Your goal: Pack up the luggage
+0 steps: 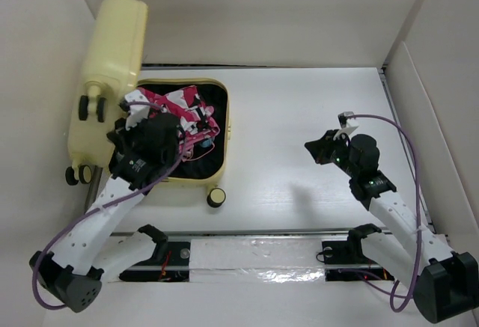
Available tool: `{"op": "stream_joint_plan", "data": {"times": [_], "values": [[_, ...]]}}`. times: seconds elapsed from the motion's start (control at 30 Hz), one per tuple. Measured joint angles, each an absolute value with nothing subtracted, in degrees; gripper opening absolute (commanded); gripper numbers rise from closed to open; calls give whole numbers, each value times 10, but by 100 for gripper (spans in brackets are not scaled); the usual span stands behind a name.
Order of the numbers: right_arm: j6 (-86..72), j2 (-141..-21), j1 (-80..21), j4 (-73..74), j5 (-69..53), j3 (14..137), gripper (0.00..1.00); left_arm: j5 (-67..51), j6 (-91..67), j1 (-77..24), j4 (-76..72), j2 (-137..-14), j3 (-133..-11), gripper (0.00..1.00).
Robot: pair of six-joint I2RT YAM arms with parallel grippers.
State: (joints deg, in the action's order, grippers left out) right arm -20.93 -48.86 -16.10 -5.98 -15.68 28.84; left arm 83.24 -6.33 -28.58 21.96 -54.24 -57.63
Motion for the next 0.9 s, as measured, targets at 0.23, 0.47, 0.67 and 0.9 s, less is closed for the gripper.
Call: {"op": "stream_joint_plan", "data": {"times": [0.23,0.47,0.67,0.9], "values": [[-209,-497,-161,-60,-154,289,16,728,-46,-418,330,-488,-547,37],[-209,-502,-161,-60,-147,290,21,399,-42,-424,352,-435,-607,50],[-209,-503,-161,-60,-137,291,20,76,-49,-426,378,-463,-774,44],[-207,-505,-163,-60,-130,291,1,16,-96,-428,325,-451,-808,54]]}}
